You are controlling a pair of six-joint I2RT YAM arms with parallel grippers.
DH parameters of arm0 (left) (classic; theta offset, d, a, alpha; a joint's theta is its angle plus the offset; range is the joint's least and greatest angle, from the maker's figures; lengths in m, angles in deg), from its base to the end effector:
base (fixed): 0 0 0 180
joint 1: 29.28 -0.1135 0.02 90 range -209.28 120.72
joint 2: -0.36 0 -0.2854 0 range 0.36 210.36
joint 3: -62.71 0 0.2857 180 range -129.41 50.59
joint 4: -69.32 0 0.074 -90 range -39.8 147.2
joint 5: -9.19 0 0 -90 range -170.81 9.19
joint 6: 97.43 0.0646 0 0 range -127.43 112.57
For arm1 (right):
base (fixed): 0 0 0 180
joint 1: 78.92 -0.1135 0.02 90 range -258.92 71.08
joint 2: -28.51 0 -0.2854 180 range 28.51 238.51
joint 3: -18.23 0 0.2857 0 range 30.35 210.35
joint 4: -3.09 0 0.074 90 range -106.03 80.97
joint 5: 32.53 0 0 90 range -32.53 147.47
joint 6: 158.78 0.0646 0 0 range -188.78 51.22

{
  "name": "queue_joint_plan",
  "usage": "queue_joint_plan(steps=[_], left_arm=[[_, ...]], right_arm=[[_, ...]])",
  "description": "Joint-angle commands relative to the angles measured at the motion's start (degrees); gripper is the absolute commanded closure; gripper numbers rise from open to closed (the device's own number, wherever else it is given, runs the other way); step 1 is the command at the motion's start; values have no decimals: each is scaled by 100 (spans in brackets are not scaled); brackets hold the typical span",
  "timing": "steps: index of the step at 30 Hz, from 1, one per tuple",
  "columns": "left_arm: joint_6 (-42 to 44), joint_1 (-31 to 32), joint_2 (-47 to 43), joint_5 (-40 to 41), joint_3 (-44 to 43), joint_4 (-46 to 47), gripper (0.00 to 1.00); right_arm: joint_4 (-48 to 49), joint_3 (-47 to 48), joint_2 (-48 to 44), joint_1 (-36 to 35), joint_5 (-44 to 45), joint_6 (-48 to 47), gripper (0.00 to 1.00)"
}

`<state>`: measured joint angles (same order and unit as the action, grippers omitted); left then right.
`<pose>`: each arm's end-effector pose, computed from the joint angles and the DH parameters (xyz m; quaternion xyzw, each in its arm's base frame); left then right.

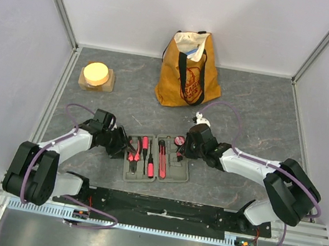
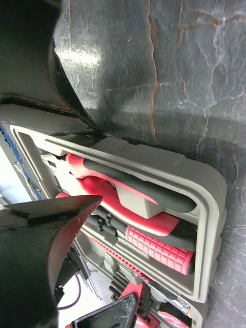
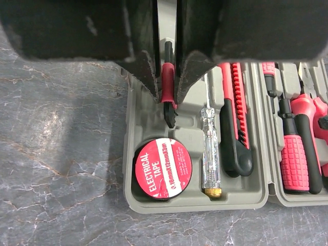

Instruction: Pack the tool kit

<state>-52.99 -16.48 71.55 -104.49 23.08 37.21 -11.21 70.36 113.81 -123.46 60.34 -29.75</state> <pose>0.2190 -0.0764 0.1148 -0.2239 0.9275 -0.2831 0.0972 0.2370 0.2287 0.1395 -0.0357 0.9310 0.2242 0.2859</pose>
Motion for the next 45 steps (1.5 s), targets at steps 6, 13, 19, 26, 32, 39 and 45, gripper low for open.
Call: queue_joint_plan(steps=[6, 13, 19, 26, 32, 39, 45], left_arm=[[-67, 3, 148, -75, -150, 92, 44], [-41, 3, 272, -93, -185, 109, 44], [-41, 4, 298, -110, -202, 136, 44], [3, 3, 289, -137, -220, 153, 44], [21, 4, 342, -163, -211, 171, 44], [47, 4, 368, -172, -202, 179, 44], [56, 3, 386, -189, -194, 188, 44]], right_arm=[[-1082, 472, 48, -82, 670, 114, 55], [-1759, 1096, 83, -82, 1039, 96, 45], [-2348, 1510, 154, -91, 1259, 88, 46], [-2323, 1519, 277, -117, 1119, 0, 67], [-2305, 1545, 584, -222, 1110, -62, 72], [-2384, 1510, 927, -275, 1215, -18, 78], [-2551, 1501, 1138, -380, 1295, -35, 82]])
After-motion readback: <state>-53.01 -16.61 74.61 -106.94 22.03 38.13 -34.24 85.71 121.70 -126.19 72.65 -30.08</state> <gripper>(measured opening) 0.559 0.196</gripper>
